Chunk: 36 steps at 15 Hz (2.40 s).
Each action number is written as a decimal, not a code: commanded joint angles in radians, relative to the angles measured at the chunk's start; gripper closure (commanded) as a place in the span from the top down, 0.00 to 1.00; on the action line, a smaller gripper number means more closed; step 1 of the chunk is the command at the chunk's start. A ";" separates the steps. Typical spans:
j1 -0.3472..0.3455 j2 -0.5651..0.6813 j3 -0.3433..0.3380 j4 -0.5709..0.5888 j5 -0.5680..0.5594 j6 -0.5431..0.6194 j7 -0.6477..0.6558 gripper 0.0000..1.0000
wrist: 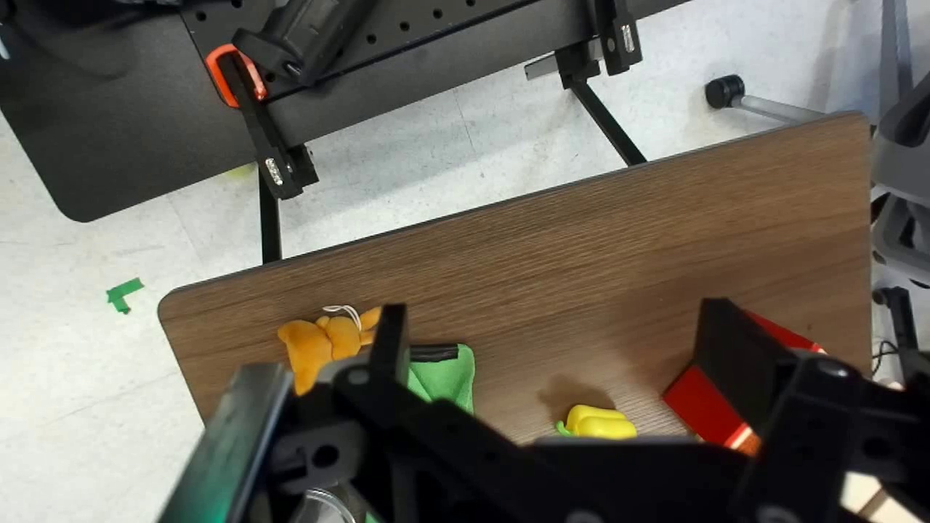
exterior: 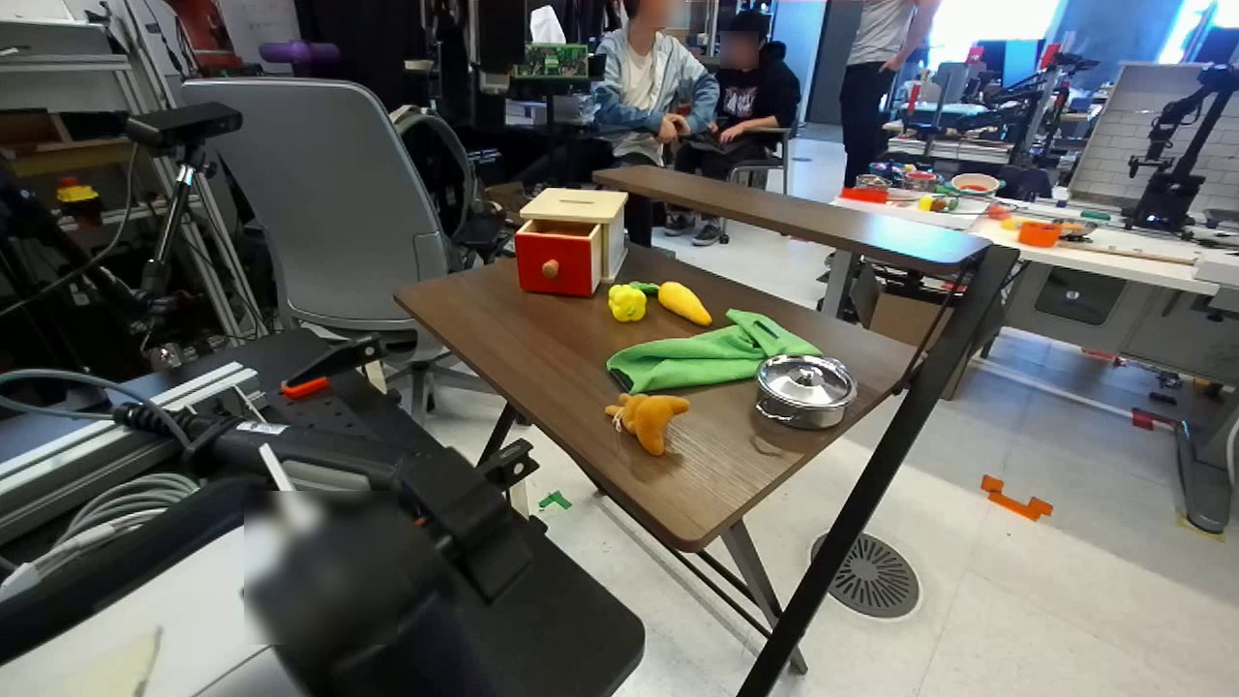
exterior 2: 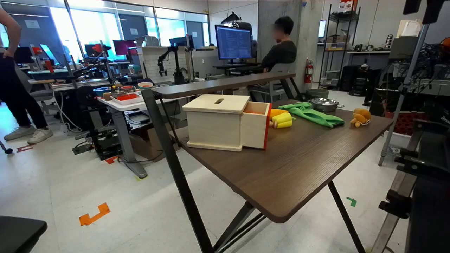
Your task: Put the brown toy inside the drawer
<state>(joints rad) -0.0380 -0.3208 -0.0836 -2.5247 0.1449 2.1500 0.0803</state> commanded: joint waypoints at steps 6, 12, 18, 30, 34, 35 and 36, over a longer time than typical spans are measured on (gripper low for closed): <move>-0.056 0.219 0.012 0.011 -0.001 0.406 0.200 1.00; -0.053 0.434 -0.001 0.043 0.092 0.499 0.219 1.00; -0.081 0.536 0.001 0.064 0.220 0.495 0.141 1.00; -0.117 0.701 -0.060 0.070 0.190 0.717 0.186 1.00; -0.140 0.742 -0.049 0.106 0.202 0.755 0.185 1.00; -0.146 0.753 -0.044 0.117 0.205 0.765 0.184 1.00; -0.152 0.764 -0.039 0.129 0.208 0.763 0.183 1.00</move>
<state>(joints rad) -0.1671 0.4017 -0.1433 -2.4376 0.3313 2.8867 0.2643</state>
